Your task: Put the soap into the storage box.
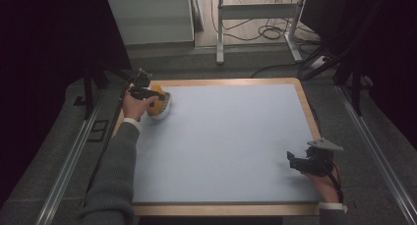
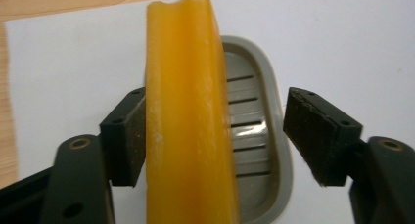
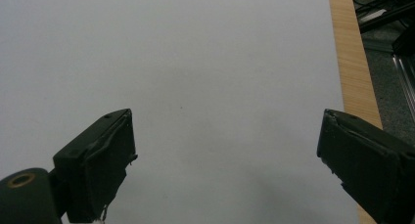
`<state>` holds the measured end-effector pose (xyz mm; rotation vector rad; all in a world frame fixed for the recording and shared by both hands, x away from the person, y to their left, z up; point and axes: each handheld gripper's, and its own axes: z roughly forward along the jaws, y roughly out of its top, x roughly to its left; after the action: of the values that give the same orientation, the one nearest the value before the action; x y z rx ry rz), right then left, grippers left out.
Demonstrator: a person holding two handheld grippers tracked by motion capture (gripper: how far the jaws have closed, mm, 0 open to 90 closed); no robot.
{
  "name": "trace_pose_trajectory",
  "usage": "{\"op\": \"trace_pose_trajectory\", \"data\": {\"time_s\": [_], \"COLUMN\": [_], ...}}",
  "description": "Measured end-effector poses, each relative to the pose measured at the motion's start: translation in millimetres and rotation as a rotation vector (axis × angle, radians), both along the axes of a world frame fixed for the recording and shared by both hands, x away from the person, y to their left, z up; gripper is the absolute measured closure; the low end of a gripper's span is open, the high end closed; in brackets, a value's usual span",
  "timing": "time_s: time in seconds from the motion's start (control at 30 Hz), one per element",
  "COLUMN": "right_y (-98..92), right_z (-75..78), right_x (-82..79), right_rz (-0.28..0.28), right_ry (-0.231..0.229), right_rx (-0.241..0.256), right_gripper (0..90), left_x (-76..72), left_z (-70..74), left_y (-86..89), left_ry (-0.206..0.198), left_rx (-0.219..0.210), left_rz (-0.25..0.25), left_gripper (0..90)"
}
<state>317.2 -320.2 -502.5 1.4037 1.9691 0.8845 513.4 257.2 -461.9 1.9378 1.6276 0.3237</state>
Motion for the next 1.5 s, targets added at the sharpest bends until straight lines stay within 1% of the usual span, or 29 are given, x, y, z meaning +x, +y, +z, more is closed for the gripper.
{"op": "trace_pose_trajectory", "data": {"time_s": [0.03,0.13,0.17,0.2,0.23,0.27,0.33,0.37,0.4,0.53,0.63,0.67,0.8,0.87,1.0,1.07,1.1,1.17,1.2,1.3,1.33,1.4,1.47,1.5], "right_y": [0.2,0.1,-0.1,-0.2,-0.2,-0.2,0.0,0.2,0.8,1.9,2.3,2.4,2.0,2.0,2.9,3.1,3.1,2.9,2.9,2.9,2.8,2.9,3.0,3.1], "right_z": [-0.3,-1.0,-1.1,-1.3,-1.4,-1.4,-1.4,-1.4,-1.3,-0.8,-0.4,-0.2,0.9,1.2,1.9,2.6,2.8,3.2,3.3,3.4,3.4,3.6,3.8,3.8], "right_x": [0.0,0.3,0.5,0.6,0.6,0.6,0.8,0.8,0.7,0.5,0.0,-0.2,-0.7,-0.7,-1.3,-1.7,-1.8,-2.0,-2.0,-2.1,-2.2,-2.2,-2.4,-2.4], "right_rz": [-0.001,-0.002,0.000,-0.001,-0.002,-0.003,-0.004,-0.005,-0.006,-0.003,-0.003,-0.003,-0.004,-0.003,0.000,-0.001,-0.001,0.001,0.001,0.002,0.002,0.002,0.001,0.000], "right_ry": [-0.001,0.004,0.005,0.005,0.004,0.004,0.003,0.003,0.004,0.000,-0.002,-0.003,-0.005,-0.007,-0.010,-0.012,-0.012,-0.012,-0.012,-0.013,-0.013,-0.013,-0.015,-0.017], "right_rx": [-0.001,-0.004,-0.004,-0.005,-0.005,-0.005,-0.005,-0.005,-0.004,-0.007,-0.005,-0.004,-0.002,-0.003,-0.002,0.001,0.000,0.000,0.000,0.000,-0.001,0.000,0.002,0.001], "right_gripper": [7.3,7.3,7.3,7.3,7.3,7.3,7.3,7.3,7.3,7.3,7.3,7.3,7.3,7.3,7.3,7.3,7.4,7.3,7.3,7.3,7.3,7.4,7.3,7.4], "left_x": [-1.9,-8.2,-10.8,-13.7,-17.0,-20.4,-27.4,-31.6,-34.6,-52.5,-65.4,-72.2,-93.2,-104.1,-127.1,-137.3,-143.3,-155.1,-160.9,-177.8,-181.0,-188.1,-193.6,-196.3], "left_z": [0.5,1.5,2.3,3.1,4.4,6.2,9.1,11.1,12.1,16.8,18.2,18.9,20.4,20.1,12.6,8.1,5.3,-0.9,-3.9,-12.0,-14.0,-18.4,-21.8,-22.7], "left_y": [2.5,10.7,13.7,16.0,18.0,19.6,20.8,21.3,20.6,16.0,10.7,8.7,2.5,-0.7,-10.0,-13.2,-15.1,-18.4,-20.3,-26.6,-28.2,-32.1,-36.3,-38.1], "left_ry": [-0.008,-0.033,-0.037,-0.040,-0.051,-0.059,-0.072,-0.078,-0.082,-0.122,-0.129,-0.133,-0.164,-0.173,-0.167,-0.172,-0.173,-0.168,-0.169,-0.178,-0.180,-0.175,-0.157,-0.157], "left_rx": [-0.005,0.003,0.000,-0.018,-0.022,-0.013,-0.013,-0.008,-0.010,-0.016,-0.006,-0.008,-0.024,-0.037,-0.039,-0.045,-0.056,-0.104,-0.115,-0.118,-0.119,-0.096,-0.059,-0.044], "left_rz": [0.012,0.021,0.019,0.012,0.009,0.001,-0.010,-0.029,-0.033,-0.071,-0.110,-0.130,-0.176,-0.202,-0.253,-0.272,-0.279,-0.303,-0.315,-0.342,-0.345,-0.352,-0.367,-0.370], "left_gripper": [24.3,21.2,20.6,20.7,20.1,20.3,20.0,19.9,19.6,19.9,20.0,20.0,20.5,20.5,20.5,20.6,20.7,20.8,20.9,21.2,21.3,21.3,20.9,20.9]}}
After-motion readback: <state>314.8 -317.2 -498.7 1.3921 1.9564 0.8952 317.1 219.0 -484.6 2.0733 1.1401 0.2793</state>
